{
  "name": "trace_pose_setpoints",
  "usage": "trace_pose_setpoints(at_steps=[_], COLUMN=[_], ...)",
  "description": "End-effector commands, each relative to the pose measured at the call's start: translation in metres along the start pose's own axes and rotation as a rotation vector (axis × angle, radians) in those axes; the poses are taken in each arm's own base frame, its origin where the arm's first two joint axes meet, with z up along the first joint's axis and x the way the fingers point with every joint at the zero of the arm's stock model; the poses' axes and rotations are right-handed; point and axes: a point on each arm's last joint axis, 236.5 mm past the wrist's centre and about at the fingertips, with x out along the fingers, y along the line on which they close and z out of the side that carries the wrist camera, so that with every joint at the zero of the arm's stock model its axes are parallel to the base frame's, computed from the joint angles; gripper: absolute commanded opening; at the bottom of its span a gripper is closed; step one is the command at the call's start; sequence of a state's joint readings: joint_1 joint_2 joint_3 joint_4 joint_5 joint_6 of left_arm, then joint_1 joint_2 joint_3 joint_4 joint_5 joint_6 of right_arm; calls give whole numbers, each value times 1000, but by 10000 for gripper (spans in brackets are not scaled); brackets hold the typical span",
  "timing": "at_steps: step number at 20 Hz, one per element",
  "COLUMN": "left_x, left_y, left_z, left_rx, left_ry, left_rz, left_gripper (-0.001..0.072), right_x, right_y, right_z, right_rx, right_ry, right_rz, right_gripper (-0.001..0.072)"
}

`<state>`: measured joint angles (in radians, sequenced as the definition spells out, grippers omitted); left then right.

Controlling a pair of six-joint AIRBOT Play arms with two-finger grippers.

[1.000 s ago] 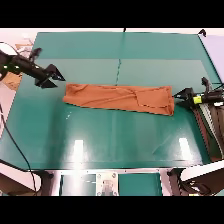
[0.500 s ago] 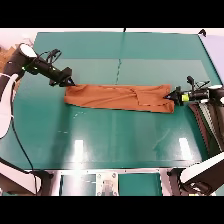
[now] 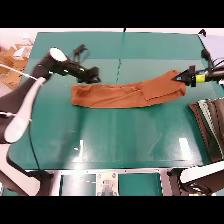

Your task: Fold the shirts.

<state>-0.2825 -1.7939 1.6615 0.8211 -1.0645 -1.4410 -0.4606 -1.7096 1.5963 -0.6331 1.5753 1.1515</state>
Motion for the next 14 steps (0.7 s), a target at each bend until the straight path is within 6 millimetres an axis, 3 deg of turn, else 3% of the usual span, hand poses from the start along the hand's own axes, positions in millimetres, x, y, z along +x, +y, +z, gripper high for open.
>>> trace_pose_setpoints(at_steps=[1, 4, 7, 11, 14], left_x=[76, 141, 181, 198, 188], left_y=[-54, -81, -88, -95, -104], left_z=[-21, -59, -78, -79, -67], left_rx=[76, 120, 113, 27, 54], left_ry=[-23, 11, 36, 47, 42], left_rz=[-44, -58, -72, -135, -158], left_gripper=[21, 20, 21, 20, 21], right_x=[-25, -30, -26, -16, -16], right_y=[65, 101, 129, 141, 141], right_z=[-14, -22, -32, -37, -36], right_rx=[-100, -153, -209, -226, -226], right_ry=[7, -3, 7, 30, 28], right_rz=[-2, -5, -2, 7, 7], right_gripper=[19, 20, 20, 20, 20])
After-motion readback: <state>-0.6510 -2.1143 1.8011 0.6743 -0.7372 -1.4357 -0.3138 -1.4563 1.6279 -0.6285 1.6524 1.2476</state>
